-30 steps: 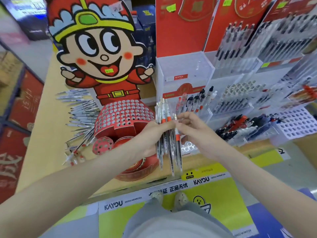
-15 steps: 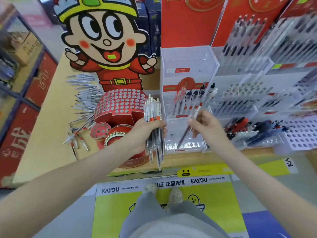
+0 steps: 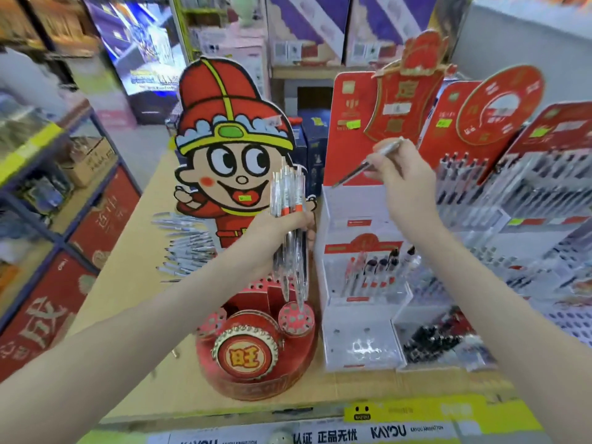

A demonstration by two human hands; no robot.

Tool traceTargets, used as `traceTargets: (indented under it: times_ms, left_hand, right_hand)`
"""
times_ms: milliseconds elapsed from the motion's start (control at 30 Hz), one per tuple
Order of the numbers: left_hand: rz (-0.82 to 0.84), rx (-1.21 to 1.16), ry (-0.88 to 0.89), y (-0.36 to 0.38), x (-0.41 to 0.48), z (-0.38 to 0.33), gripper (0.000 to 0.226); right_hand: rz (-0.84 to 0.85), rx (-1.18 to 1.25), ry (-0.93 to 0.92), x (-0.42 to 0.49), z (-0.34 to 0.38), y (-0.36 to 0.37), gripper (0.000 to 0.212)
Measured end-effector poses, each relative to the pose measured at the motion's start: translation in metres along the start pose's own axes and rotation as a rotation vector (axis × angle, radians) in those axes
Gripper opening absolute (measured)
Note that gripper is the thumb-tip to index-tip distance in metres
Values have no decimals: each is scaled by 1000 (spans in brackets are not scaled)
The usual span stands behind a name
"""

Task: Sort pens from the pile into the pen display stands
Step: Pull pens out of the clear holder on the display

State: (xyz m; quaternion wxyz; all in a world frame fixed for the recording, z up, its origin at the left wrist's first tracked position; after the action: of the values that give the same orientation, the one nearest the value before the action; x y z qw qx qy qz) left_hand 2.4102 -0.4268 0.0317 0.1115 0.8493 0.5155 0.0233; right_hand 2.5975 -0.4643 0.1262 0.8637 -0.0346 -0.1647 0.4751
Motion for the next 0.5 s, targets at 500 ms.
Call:
traceTargets:
  times_ms: [500]
  left_hand:
    - [124, 94, 46, -12, 20, -9, 5]
  right_hand:
    - [83, -564, 43, 50, -30, 62, 19]
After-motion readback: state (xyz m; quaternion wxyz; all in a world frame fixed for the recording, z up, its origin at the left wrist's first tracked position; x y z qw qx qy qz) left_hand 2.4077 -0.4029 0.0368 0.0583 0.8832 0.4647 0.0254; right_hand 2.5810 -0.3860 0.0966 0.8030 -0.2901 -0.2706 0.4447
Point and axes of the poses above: each hand's wrist, its own x-axis towards the middle knuckle, its own y-axis out of the palm, z = x × y, the point moved 9 cm from there along x, towards the middle knuckle, and after that the axes turned 11 degrees about y, right-handed, at the moved point
